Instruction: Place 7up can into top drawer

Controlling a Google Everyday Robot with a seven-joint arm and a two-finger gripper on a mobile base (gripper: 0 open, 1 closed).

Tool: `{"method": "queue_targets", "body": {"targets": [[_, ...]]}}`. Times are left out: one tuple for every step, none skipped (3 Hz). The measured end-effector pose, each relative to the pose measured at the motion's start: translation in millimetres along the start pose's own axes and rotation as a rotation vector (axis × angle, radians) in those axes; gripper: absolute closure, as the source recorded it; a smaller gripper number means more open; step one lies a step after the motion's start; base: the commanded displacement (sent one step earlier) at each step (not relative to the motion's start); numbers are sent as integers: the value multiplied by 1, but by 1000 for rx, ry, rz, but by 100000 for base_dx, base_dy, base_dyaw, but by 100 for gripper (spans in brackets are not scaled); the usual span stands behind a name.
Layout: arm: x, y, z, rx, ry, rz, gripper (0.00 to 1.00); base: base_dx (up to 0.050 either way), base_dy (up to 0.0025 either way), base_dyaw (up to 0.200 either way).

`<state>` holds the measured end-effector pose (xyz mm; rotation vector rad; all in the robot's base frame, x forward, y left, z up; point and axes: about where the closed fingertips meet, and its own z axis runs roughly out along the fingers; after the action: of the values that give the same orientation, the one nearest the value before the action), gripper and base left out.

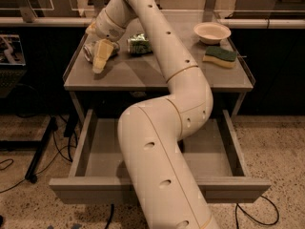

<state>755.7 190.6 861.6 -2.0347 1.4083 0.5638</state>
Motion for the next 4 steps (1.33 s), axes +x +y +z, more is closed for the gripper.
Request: {"method": "queue_targets", "body": {"targets": [[-1, 3, 8, -22, 25, -1, 0, 0, 0, 0], [6, 9, 24, -66, 77, 22, 0, 0, 0, 0], [6, 9, 24, -66, 77, 22, 0, 5000, 0, 5], [6, 9, 24, -66, 77, 22, 0, 0, 0, 0]]}}
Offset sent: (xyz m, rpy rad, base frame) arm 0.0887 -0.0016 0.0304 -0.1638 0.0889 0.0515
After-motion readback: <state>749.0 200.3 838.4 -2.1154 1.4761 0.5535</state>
